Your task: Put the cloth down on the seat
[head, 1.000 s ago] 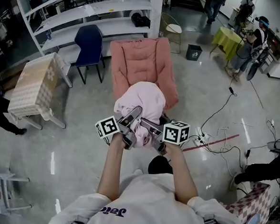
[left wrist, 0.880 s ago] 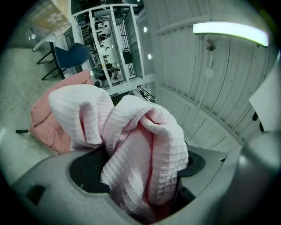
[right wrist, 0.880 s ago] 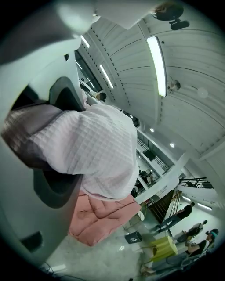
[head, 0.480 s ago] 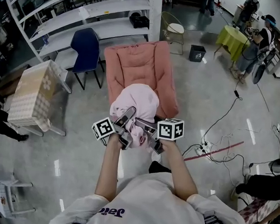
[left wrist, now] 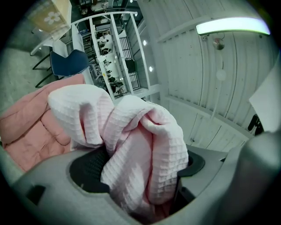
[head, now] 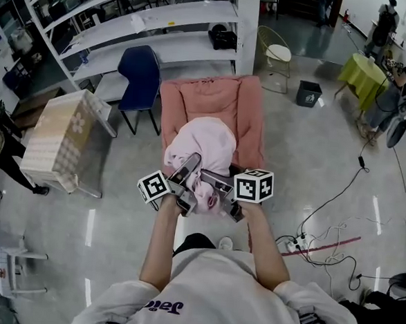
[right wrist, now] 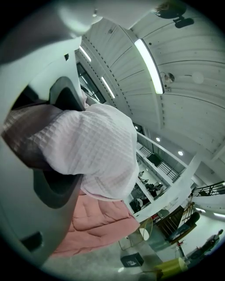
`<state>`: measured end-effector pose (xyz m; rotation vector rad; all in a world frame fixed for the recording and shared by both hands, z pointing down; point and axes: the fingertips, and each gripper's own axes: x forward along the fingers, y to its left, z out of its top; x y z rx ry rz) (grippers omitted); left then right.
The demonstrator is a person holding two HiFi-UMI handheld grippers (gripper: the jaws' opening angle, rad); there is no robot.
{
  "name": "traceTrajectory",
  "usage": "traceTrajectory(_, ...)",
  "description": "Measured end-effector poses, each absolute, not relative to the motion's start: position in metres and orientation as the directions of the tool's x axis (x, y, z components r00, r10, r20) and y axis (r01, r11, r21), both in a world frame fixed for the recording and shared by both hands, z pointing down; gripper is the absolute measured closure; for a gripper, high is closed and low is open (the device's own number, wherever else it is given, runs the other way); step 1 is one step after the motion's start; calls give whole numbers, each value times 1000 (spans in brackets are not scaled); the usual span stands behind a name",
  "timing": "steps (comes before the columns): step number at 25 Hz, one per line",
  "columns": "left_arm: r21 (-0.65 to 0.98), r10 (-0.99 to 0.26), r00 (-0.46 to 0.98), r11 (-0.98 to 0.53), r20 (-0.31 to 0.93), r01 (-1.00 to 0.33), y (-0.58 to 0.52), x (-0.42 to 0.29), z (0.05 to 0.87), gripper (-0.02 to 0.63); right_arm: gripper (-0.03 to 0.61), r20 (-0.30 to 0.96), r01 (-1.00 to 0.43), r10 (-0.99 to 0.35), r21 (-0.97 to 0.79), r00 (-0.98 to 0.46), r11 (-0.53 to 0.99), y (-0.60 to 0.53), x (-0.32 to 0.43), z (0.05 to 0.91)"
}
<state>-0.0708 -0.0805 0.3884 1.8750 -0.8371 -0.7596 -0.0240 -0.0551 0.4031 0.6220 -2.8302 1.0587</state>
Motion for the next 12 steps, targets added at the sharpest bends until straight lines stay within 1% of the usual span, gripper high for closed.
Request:
traceTrajectory(3, 921, -816, 562, -314, -138, -230, -95, -71, 403, 184, 201, 203, -378, -326, -635, -923, 674, -71, -25, 417)
traceTrajectory(7, 923, -829, 551, -280, -93, -265, -120, -76, 424, 184, 201, 210, -377, -320, -650, -924, 660, -96, -24, 433)
traceTrajectory(12, 934, -817, 571, -264, -84, -240, -164, -77, 442, 184, 201, 215, -378, -323, -679, -922, 629, -139, -27, 454)
